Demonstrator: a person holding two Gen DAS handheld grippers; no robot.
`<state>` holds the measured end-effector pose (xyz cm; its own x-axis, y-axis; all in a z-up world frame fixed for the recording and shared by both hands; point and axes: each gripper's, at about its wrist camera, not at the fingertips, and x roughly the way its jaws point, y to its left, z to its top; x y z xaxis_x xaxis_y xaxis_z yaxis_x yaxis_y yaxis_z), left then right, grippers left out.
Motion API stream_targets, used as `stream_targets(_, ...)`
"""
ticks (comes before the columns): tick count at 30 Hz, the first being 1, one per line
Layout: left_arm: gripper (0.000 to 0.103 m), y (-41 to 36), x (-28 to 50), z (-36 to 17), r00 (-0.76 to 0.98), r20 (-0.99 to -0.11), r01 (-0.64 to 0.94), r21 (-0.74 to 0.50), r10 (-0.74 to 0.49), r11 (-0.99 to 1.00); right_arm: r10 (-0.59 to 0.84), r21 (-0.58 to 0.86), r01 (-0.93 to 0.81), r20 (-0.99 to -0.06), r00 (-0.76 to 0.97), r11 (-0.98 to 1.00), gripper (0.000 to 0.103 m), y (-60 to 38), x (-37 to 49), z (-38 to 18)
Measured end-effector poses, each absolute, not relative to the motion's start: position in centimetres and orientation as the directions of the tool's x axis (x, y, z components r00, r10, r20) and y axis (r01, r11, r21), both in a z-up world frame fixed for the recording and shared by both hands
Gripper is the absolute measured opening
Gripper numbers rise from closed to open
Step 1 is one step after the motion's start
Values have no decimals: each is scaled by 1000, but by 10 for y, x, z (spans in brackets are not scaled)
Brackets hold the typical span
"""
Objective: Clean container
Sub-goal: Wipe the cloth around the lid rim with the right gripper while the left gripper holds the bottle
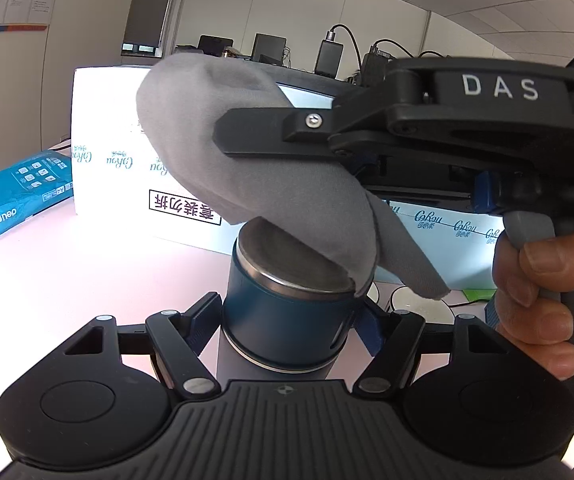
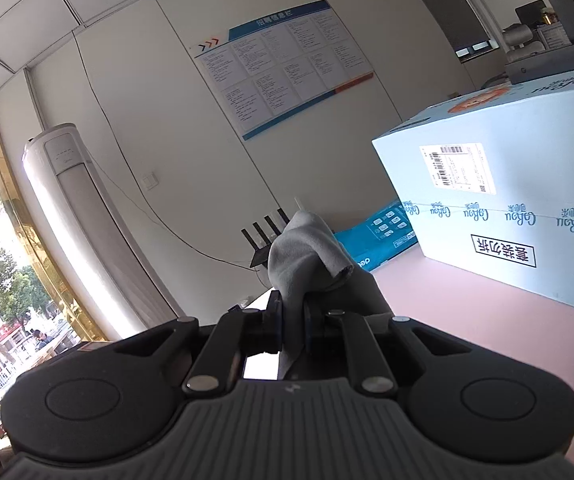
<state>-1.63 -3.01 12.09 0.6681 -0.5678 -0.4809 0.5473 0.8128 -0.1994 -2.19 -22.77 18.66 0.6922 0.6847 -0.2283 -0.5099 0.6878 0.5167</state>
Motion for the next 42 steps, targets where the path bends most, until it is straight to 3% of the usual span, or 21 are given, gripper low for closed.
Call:
stream_targets(8,66,-30,-14,121,666,-482,549,-200,-570,811,669,542,-480,-226,708,690,14,-245,-43,181)
stream_targets(22,66,-36,-8,125,670,-482,544,-200,-565,815,767,588,-557,-184,615,587,14,-219,-42,186)
stream_targets(31,66,-35,-7,125,670,-481,542,-204,-565,815,699,514,-531,-210,684,674,14,-219,-27,189)
stream_targets(42,66,-35,-9,123,664,-482,545,-211,-571,812,676,540,-493,-208,707,682,15,-241,-48,183)
